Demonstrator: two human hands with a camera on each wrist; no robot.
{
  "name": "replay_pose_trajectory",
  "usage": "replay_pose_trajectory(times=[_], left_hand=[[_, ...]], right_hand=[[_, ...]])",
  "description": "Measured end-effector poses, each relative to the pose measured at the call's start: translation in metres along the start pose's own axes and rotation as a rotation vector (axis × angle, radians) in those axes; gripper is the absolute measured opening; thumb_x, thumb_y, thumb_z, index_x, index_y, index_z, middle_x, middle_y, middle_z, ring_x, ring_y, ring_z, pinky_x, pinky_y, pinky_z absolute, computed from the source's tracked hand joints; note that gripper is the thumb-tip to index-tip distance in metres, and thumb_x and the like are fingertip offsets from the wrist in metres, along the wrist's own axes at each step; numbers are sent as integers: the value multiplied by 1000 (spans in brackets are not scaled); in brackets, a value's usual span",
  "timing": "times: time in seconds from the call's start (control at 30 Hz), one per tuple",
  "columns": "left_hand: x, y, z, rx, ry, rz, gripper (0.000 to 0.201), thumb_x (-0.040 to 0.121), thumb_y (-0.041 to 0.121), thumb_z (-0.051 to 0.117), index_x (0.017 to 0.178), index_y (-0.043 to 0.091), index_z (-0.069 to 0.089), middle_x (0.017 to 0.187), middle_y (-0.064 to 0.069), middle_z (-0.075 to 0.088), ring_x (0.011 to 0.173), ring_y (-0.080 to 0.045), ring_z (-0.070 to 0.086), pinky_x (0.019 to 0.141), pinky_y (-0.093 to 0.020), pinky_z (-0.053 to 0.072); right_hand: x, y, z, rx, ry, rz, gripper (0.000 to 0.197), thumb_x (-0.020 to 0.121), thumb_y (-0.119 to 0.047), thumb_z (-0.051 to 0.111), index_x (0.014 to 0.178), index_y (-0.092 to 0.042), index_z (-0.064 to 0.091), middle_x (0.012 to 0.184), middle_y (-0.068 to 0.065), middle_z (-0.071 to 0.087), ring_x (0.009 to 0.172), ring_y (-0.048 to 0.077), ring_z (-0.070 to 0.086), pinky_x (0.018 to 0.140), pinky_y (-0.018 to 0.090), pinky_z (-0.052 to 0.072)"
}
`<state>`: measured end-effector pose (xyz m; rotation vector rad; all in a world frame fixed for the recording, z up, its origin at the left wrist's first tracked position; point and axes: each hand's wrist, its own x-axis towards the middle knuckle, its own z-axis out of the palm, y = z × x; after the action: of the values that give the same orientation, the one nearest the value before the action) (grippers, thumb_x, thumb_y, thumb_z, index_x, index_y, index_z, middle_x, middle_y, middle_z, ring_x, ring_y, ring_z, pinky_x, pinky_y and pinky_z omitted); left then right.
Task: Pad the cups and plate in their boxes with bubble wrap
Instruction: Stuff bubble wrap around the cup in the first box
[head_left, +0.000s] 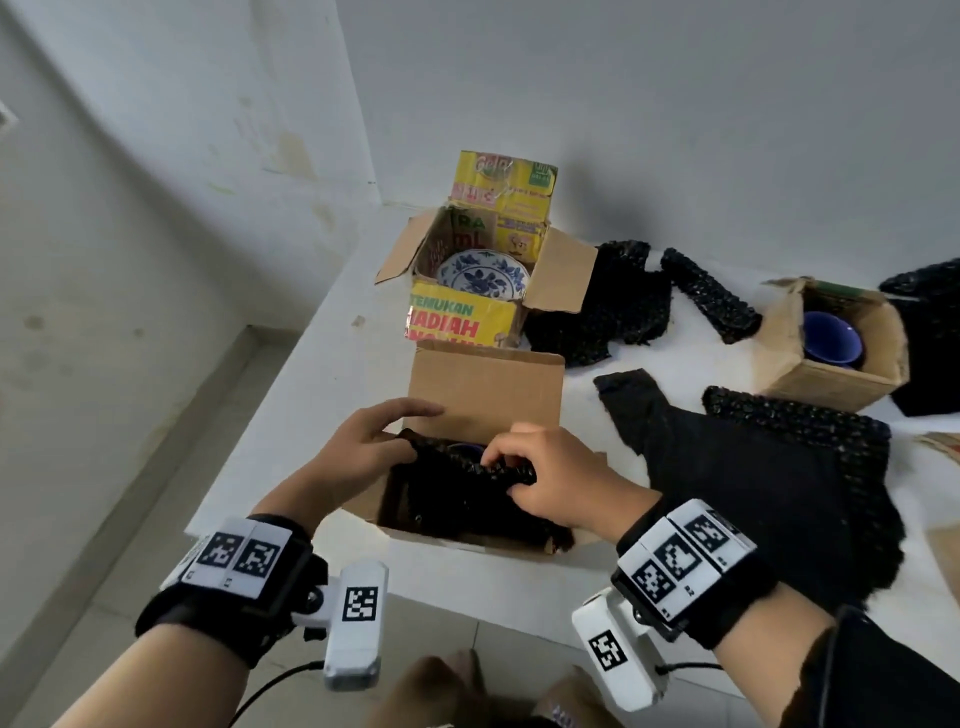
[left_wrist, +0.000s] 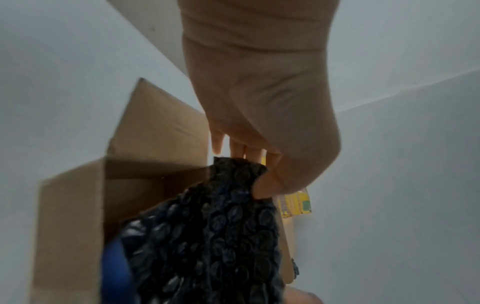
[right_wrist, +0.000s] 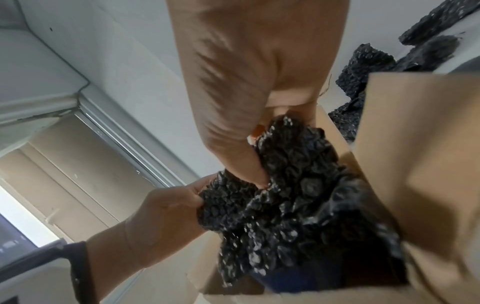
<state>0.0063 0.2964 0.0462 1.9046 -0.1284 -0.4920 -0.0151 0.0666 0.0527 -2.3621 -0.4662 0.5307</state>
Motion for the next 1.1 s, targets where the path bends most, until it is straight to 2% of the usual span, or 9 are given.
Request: replay_pose_trajectory(times=[0.17,0.3,0.37,0.5,0.6,0.8,0.9,1.0,1.1], left_hand=[[-6,-22,11,-182,68,-7,68,70,46,43,136,33,47,147,17,34,141,-5,19,114,-32,13],[-7,-35,26,-251,116,-56,57,76,67,36,131,53,40,139,37,23,144,-4,3,118,-38,4],[-7,-36,30,-314,145,-135,47,77,75,42,122,63,42,146,30,26,144,-6,11,118,-44,16],[-14,-33,35,-451,142,-117,48,76,58,38,113,34,56,102,23,69,97,7,62,80,-15,52],[-15,-43,35,-464,179,-69,60,84,53,26,138,31,43,142,10,46,131,-5,41,112,-32,33],[-12,-53,35,-621,159,-117,43,97,49,24,131,36,47,145,4,42,130,-12,41,98,-29,39],[-10,-55,36,-602,162,-82,42,96,45,23,130,37,45,149,7,35,134,-6,33,108,-27,29],[-10,-57,38,-488,173,-45,47,100,39,19,143,27,33,154,8,26,138,-3,25,111,-22,20],[-9,-57,38,-490,152,-58,50,102,39,17,148,22,26,154,8,23,137,-3,24,106,-18,24]], right_hand=[[-11,12,21,-30,5,-56,38,73,3,55,96,-22,73,87,-5,53,79,13,51,71,31,45],[-19,15,32,-243,16,-146,31,65,-6,57,78,-27,75,77,-10,58,68,11,51,56,26,44],[-20,14,37,-463,47,-180,21,56,-18,59,66,-31,72,68,-13,59,64,15,53,55,23,37],[-24,6,46,-586,129,-159,17,62,-24,49,57,-26,66,59,-11,55,60,17,49,54,25,31],[-28,3,51,-565,131,-78,28,69,-30,38,54,-21,59,59,-7,57,59,18,49,53,26,29],[-32,6,62,-637,-99,-37,56,87,-38,12,82,-15,63,85,4,65,91,24,49,85,41,27],[-28,5,61,-617,-87,-32,57,95,-40,13,95,-15,64,93,4,66,100,23,48,93,41,22],[-24,1,54,-624,-89,-24,50,100,-39,22,91,-13,65,90,5,65,87,23,48,83,36,24],[-22,1,50,-508,124,-92,36,93,-40,44,78,-15,66,76,1,60,70,18,51,62,28,30]])
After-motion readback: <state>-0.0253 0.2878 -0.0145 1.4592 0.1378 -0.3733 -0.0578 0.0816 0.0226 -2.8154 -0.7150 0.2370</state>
